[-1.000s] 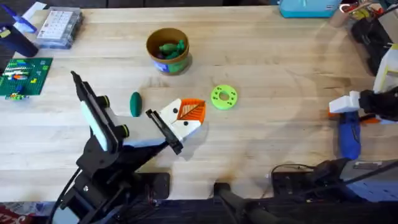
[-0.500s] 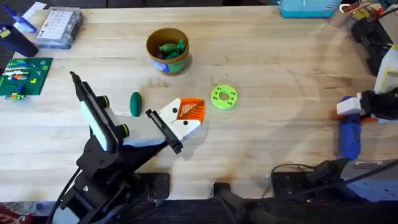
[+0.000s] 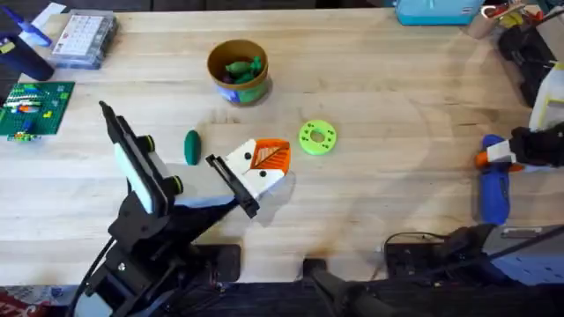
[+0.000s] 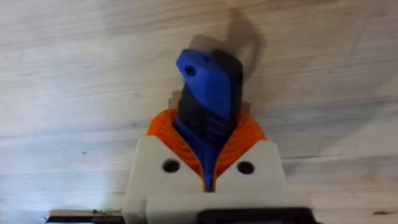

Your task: Pick up the gripper from the table and insert it into the empty holder that is missing its gripper. Then pick up a screw, insert it into the mounting hole, and use the screwdriver to tighten it. Finally, clean up the table by picking up the vegetable and placing it into the bucket.

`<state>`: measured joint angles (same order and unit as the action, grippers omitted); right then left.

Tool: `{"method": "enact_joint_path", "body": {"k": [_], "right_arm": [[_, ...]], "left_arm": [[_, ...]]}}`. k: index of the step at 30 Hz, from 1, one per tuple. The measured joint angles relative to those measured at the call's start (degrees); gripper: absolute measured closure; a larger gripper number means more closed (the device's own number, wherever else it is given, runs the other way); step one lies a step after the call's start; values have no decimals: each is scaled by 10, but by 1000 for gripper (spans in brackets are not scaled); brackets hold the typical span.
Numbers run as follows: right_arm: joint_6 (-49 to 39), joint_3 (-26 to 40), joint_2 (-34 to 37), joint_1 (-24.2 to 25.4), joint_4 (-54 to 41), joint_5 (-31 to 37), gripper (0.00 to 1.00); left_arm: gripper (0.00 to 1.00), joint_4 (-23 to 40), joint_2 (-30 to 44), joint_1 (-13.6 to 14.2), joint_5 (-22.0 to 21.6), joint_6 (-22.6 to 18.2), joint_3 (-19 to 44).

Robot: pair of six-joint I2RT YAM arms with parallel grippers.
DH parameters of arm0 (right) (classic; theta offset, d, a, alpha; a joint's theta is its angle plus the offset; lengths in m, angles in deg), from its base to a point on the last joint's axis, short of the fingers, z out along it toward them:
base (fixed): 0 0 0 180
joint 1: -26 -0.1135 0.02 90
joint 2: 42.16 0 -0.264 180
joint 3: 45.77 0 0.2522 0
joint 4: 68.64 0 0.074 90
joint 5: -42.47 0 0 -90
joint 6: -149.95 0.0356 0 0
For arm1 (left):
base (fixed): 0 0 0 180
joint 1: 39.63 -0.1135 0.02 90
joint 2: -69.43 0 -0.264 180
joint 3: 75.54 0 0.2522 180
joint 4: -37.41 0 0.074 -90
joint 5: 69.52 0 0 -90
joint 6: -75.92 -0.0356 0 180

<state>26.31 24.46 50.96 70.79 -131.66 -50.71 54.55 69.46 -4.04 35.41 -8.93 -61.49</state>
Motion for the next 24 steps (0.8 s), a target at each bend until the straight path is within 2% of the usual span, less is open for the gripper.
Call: {"method": "enact_joint_path", "body": {"k": [6,12,24], "right_arm": [[-3,22,-19,-1,-38,-30,977],[-6,51,-97,-1,-54,-82,977],[-7,53,-264,-1,-73,-208,977]], "left_arm": [[988,0,0,0,-5,0,0],[988,1,0,0,-11,0,0],[988,1,0,0,-12,0,0]]}}
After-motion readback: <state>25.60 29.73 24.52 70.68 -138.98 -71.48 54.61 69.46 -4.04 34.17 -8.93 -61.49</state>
